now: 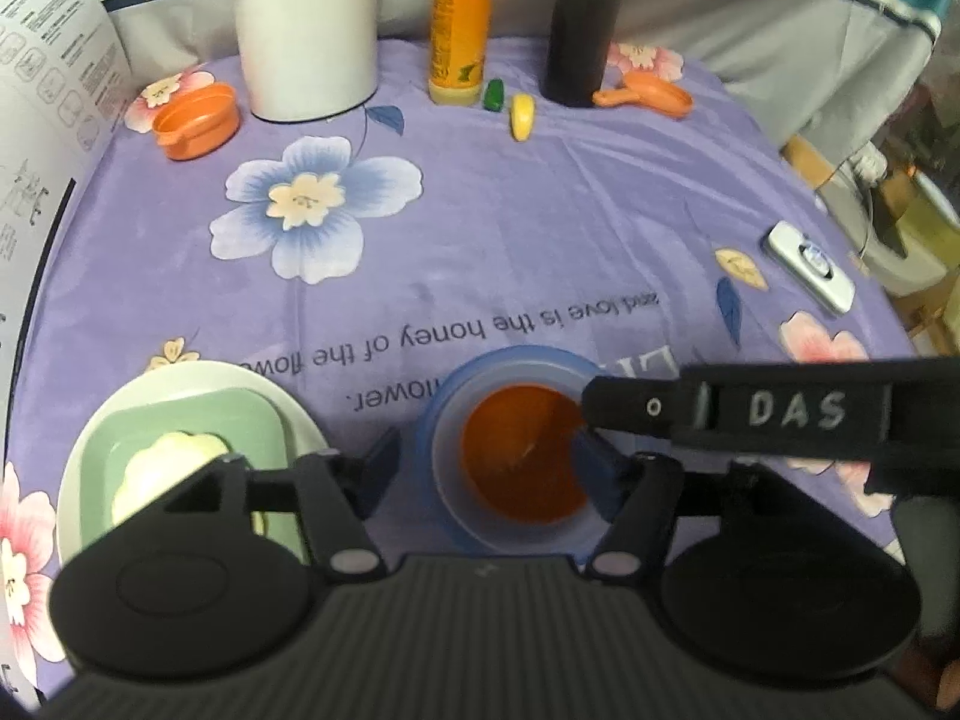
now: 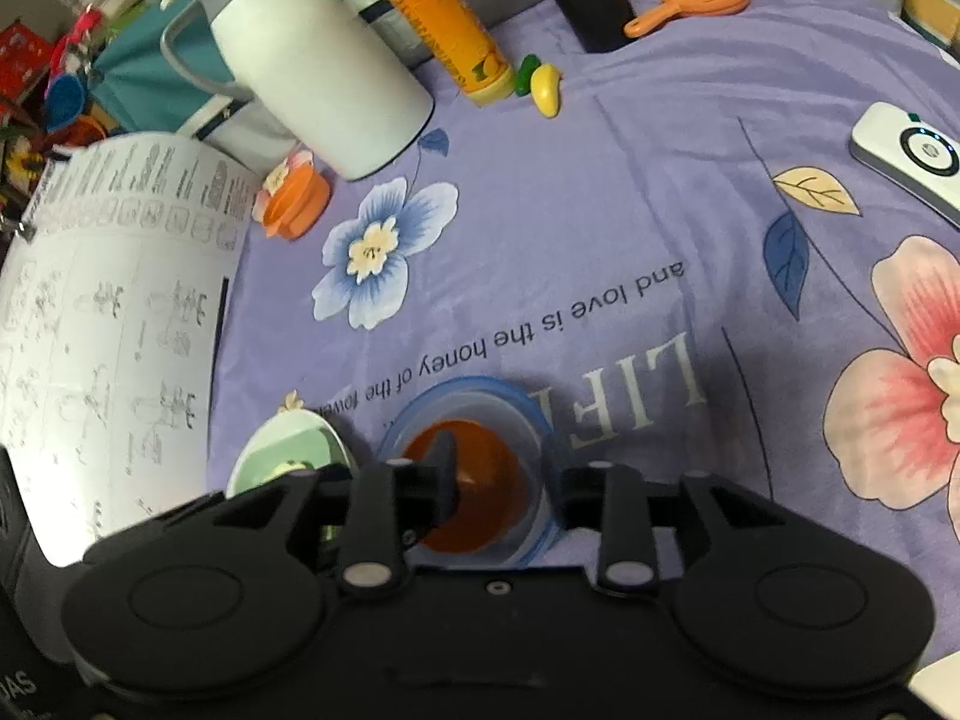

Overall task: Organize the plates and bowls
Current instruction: 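Carry the orange bowl with both grippers and lower it into the clear bowl, then open both grippers to release the orange bowl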

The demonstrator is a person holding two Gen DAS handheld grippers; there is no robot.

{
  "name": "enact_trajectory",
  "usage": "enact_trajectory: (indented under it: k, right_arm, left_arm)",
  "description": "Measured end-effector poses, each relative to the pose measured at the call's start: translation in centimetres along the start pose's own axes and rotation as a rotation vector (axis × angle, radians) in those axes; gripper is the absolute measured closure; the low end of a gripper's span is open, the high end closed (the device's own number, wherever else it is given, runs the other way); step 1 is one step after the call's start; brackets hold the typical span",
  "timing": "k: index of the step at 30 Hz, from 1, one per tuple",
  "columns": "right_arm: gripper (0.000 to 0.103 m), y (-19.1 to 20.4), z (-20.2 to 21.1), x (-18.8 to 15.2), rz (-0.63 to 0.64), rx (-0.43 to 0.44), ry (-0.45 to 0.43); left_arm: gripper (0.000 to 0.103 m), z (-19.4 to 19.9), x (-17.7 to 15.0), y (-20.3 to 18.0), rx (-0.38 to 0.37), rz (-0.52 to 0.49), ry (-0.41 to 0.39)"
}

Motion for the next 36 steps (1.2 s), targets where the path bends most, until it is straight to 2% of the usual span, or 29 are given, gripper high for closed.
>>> enact_trajectory:
  k: [2,4,6,8,13,21,36]
  right_arm:
    - [0.037,0.2,0.7,0.1,0.003,0.015,-0.019]
    - [0.026,0.5,1.1,0.2,0.014,0.006,-0.041]
    - [0.007,0.5,1.4,0.5,0.010,-0.002,-0.051]
    - [0.000,0.3,1.5,0.5,-0.011,-0.008,-0.054]
    - [0.000,-0.7,1.7,0.0,-0.041,-0.038,-0.053]
    - [0.000,-2.2,2.2,-1.4,-0.022,-0.105,-0.073]
    - [0.000,-2.1,1.3,-2.0,0.000,-0.165,-0.060]
  left_arm:
    - [0.018,1.0,0.1,0.5,0.000,0.018,-0.035]
    - [0.013,2.0,0.3,1.0,0.025,0.021,-0.068]
    - [0.006,2.5,0.3,1.5,0.040,0.031,-0.082]
    - [0.003,2.9,0.1,2.1,0.043,0.052,-0.088]
    - [0.001,3.0,-1.4,3.4,0.039,0.089,-0.075]
    - [0.001,2.9,-3.4,3.9,0.034,0.112,-0.072]
    - [0.001,1.5,-3.6,3.7,-0.004,0.105,-0.073]
Point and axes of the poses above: each gripper's, at about its wrist camera, not at the fingertips, and z roughly against the way its jaws point, y to its left, x to its top, the point moved 4 cm from there along -z, roughly the way its jaws point, and after that the axes turned 14 degrees about -z, right-handed, at the moved point
